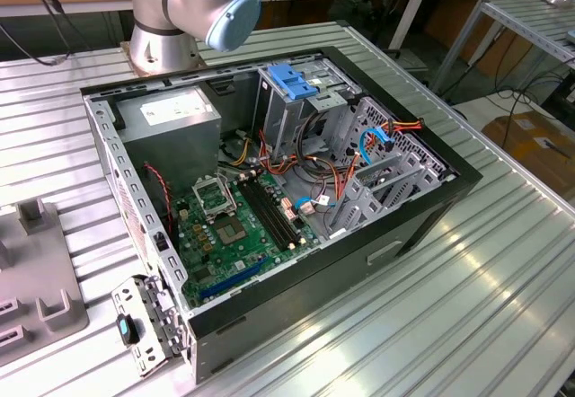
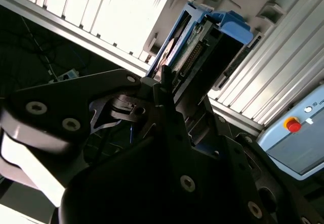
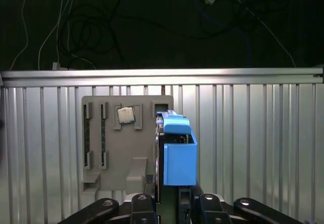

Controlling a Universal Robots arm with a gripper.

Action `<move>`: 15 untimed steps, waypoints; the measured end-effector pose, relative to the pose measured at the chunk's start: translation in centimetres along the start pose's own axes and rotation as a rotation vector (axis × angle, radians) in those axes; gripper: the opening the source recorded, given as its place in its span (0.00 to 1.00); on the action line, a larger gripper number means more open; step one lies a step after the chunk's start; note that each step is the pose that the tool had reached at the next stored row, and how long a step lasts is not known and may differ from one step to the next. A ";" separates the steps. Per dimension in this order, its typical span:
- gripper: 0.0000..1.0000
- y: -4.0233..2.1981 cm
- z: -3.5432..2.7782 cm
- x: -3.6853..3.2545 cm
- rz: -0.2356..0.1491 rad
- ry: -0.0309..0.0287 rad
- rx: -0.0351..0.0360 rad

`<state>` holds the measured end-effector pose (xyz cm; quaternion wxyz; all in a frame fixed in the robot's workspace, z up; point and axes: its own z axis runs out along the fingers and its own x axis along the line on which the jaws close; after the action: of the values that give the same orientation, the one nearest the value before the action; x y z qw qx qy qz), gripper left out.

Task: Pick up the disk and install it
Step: 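Pick up the disk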

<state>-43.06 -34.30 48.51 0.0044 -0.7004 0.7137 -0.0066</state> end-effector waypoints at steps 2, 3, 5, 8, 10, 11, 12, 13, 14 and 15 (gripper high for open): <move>0.35 -0.44 0.01 -0.01 0.000 0.0000 0.0000; 0.35 -0.59 0.01 -0.01 0.000 0.0000 0.0000; 0.35 -0.99 0.01 -0.02 0.000 0.0001 -0.0001; 0.35 -1.88 0.03 -0.03 0.000 0.0000 0.0000; 0.35 -2.46 0.03 -0.05 0.000 0.0001 -0.0001; 0.35 -2.63 0.04 -0.05 0.000 0.0000 -0.0001; 0.35 -3.02 0.05 -0.06 0.000 0.0000 0.0000; 0.35 -3.19 0.05 -0.06 0.000 0.0000 0.0000; 0.35 -3.37 0.05 -0.06 0.000 0.0000 -0.0001; 0.35 -3.54 0.06 -0.07 0.000 0.0000 0.0000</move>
<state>-39.52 -34.30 48.51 0.0044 -0.7004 0.7137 -0.0066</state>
